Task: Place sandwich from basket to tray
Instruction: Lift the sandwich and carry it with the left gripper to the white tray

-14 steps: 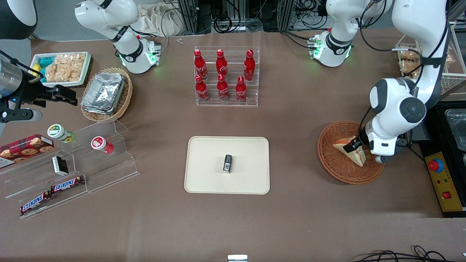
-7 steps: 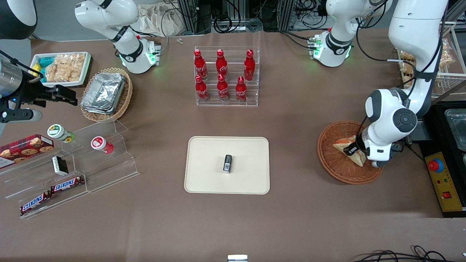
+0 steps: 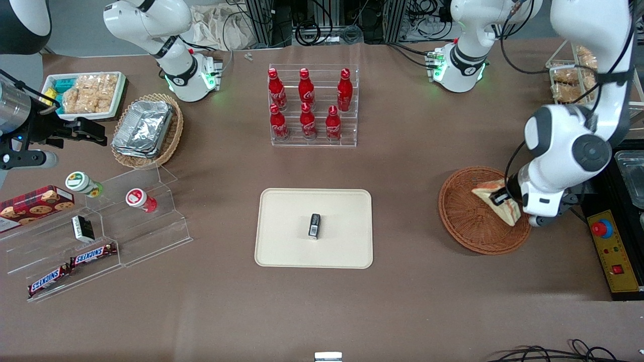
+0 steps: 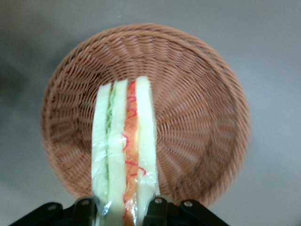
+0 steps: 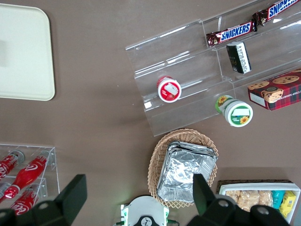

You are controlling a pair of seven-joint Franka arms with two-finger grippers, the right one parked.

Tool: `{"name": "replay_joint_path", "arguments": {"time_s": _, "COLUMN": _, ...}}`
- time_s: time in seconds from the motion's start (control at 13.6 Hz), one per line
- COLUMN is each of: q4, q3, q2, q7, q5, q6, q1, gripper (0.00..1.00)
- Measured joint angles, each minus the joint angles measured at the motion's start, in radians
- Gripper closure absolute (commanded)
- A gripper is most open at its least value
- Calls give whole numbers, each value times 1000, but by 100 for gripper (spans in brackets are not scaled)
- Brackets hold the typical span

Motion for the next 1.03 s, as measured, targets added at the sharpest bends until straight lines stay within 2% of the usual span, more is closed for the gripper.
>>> {"name": "replay_joint_path", "arguments": {"time_s": 0.15, "q4": 20, "q3": -79, "q2": -62, "q7": 81, "q5": -5, "q6": -80, "q1": -10, "gripper": 100}}
{"name": "replay_joint_path", "arguments": {"time_s": 0.29, "q4": 43, "q3": -187, "q2": -58, "q7": 106, "q5": -31, "q6": -88, "q1": -24, "gripper": 100}}
{"name": "replay_joint_path", "arguments": {"time_s": 0.59, "q4": 197, "q3": -356, "q2": 104, "q7": 108, "q5": -40, "q6": -83, "q1": -39, "gripper": 100}}
{"name": "replay_joint_path", "arguments": {"time_s": 0.88, "q4": 346, "q3": -381, "q2": 305, "q7": 119, "q5": -36, "q6": -23, "q1": -130, "gripper": 100}}
{"name": "replay_joint_path", "arguments": {"time_s": 1.03, "q4": 408, "q3": -381, "q2": 393, "q7": 113, "q5": 16, "q6": -10, "q1": -181, "gripper": 100}}
